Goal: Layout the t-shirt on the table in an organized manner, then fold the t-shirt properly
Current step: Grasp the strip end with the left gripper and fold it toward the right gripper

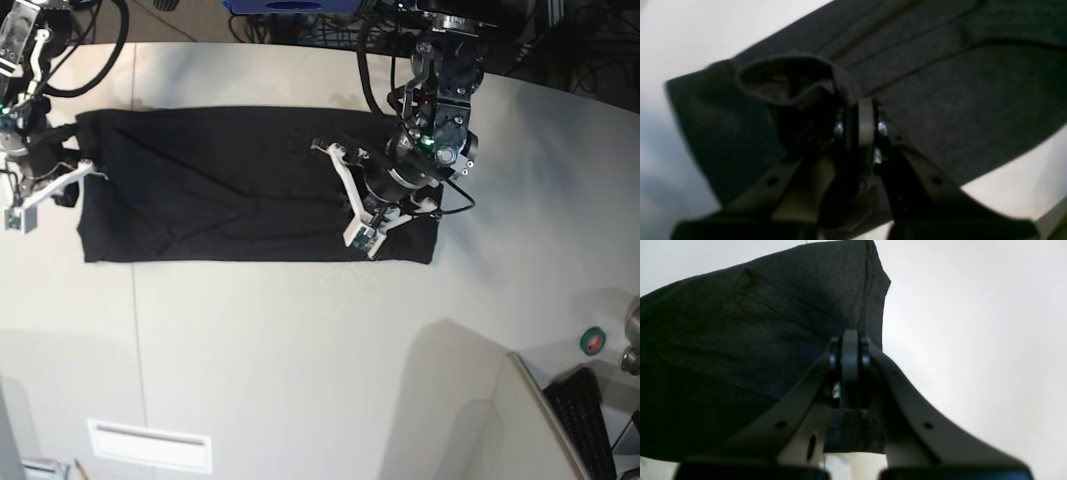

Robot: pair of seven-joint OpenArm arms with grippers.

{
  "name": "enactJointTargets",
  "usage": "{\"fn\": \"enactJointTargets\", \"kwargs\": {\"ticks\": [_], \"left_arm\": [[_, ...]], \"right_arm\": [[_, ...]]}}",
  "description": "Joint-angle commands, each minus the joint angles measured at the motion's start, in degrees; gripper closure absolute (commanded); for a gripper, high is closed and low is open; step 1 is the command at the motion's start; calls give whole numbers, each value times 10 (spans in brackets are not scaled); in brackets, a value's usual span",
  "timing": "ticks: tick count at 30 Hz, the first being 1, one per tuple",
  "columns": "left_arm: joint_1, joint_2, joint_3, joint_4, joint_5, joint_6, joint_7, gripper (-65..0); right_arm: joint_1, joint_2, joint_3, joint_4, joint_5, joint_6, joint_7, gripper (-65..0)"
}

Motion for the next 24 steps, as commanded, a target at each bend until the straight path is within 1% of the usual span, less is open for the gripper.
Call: {"fn": "enactJointTargets", "kwargs": {"ticks": [1, 5, 12, 24], "left_arm": [[-6, 2, 13, 10, -5, -2, -10, 0], [-6, 2, 45, 8, -5, -2, -10, 0], [-12, 13, 49, -17, -5, -1, -10, 0], [-14, 13, 49, -20, -6, -1, -10, 0]], "right_arm": [[4, 6, 2, 11, 7, 1, 12, 0], [6, 6, 2, 11, 7, 1, 12, 0], [7, 6, 2, 11, 7, 1, 12, 0], [8, 6, 2, 11, 7, 1, 12, 0]]}}
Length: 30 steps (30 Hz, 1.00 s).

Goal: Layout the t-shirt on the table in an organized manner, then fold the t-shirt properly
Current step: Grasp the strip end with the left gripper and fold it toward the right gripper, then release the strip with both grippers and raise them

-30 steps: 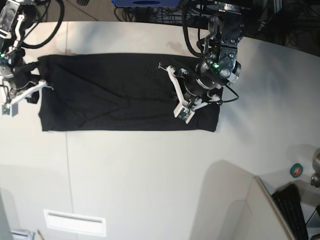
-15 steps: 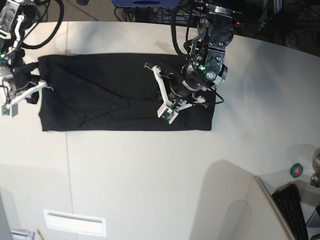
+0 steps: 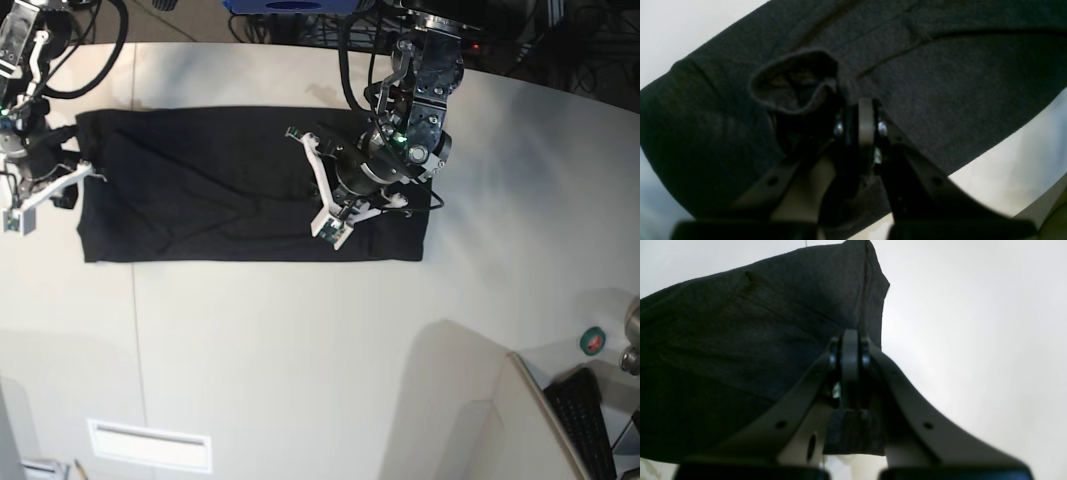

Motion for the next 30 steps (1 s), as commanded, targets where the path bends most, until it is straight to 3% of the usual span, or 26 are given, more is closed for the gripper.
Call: {"fn": "enactJointTargets", "kwargs": {"ticks": [1, 4, 8, 10, 11, 13, 17, 20, 25, 30], "left_arm": [[-7, 2, 1, 8, -7, -1, -10, 0], [-10, 2, 3, 8, -9, -1, -10, -21], [-18, 2, 44, -17, -10, -1, -10, -326], [-32, 2, 89, -40, -10, -1, -10, -420], [-37, 3, 115, -56, -10, -1, -10, -436], [-39, 8, 146, -68, -11, -1, -10, -423], [-32, 17, 148, -32, -11, -1, -9, -352], [-15, -3, 128, 34, -11, -1, 4, -270], [-10, -5, 9, 78, -5, -1, 47, 0], [-4, -39, -31, 75, -10, -1, 52, 0]], "right_arm": [[5, 5, 2, 11, 7, 1, 12, 0], [5, 5, 2, 11, 7, 1, 12, 0], [3, 5, 2, 11, 7, 1, 12, 0], [3, 5, 2, 11, 7, 1, 12, 0], [3, 5, 2, 11, 7, 1, 12, 0], [2, 5, 2, 11, 7, 1, 12, 0], [2, 5, 2, 11, 7, 1, 12, 0], [1, 5, 2, 11, 7, 1, 12, 0], [2, 4, 2, 11, 7, 1, 12, 0], [4, -7, 2, 19, 7, 1, 12, 0]]}}
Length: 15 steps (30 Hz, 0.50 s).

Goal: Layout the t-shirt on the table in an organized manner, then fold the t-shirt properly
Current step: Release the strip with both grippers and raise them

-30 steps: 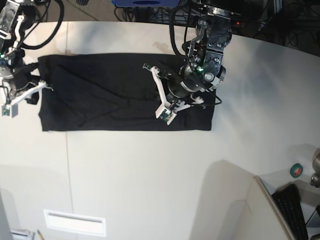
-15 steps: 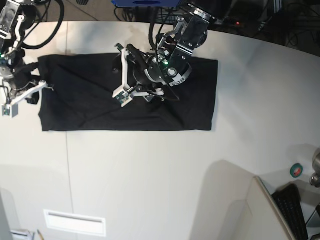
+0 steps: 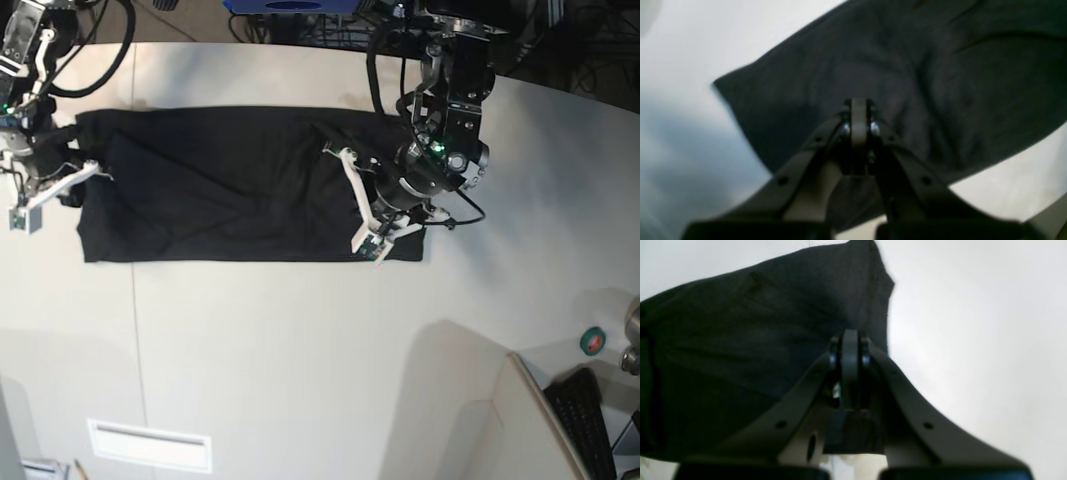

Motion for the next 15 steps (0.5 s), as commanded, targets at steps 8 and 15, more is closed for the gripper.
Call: {"fn": "enactJointTargets", "kwargs": {"ticks": [8, 15], "left_arm": [[33, -7, -11, -39, -7, -1, -11, 0], [96, -78, -208, -38, -84, -3, -134, 0]], "right_arm": [[14, -19, 8, 36, 54, 1, 12, 0], [32, 57, 101, -56, 312, 54, -66, -494]]}}
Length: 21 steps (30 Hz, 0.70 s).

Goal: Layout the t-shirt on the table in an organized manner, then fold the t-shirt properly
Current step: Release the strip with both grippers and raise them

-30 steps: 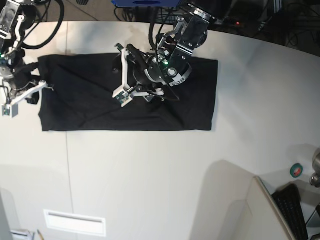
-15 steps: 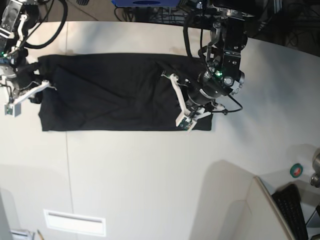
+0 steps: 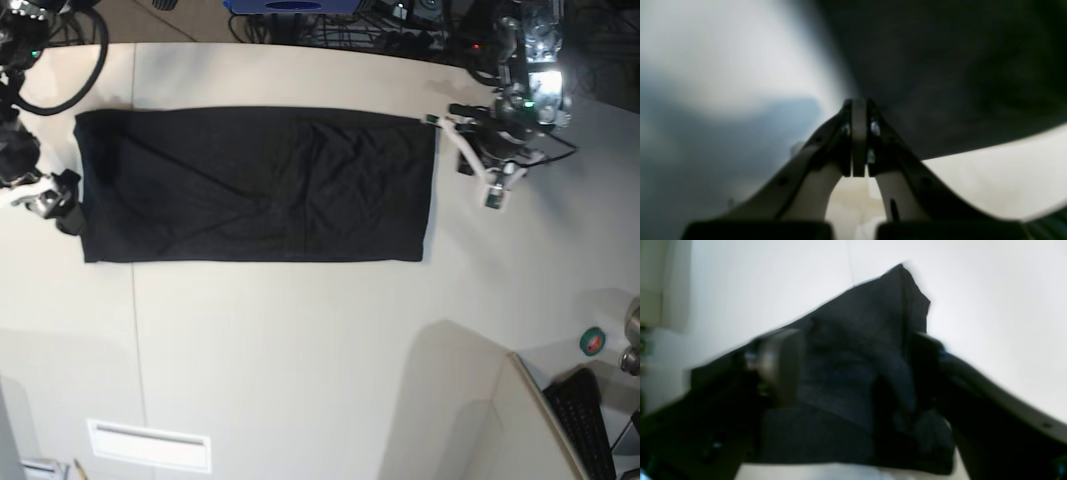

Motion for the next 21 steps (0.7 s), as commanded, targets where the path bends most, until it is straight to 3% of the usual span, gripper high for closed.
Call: {"fn": "enactJointTargets", "kwargs": {"ticks": [1, 5, 9, 14, 18, 21], "left_arm": [[-7, -10, -22, -9, -31, -5, -19, 0], [-27, -63, -86, -103, -104, -5, -57, 0], [-57, -76, -89, -168, -109, -5, -94, 0], [-96, -62, -88, -193, -109, -5, -100, 0], [-123, -33, -82, -207, -108, -5, -100, 0], [-134, -31, -26, -222, -108, -5, -100, 0]], "right_arm": [[13, 25, 15, -31, 33, 18, 12, -494], [56, 110, 9, -187, 50, 50, -25, -494], [87, 159, -47, -293, 50, 103, -28, -494], [111, 170, -113, -368, 50, 142, -3, -494], [112, 164, -155, -386, 50, 143, 4, -494], [111, 153, -186, -385, 50, 144, 4, -494]]}}
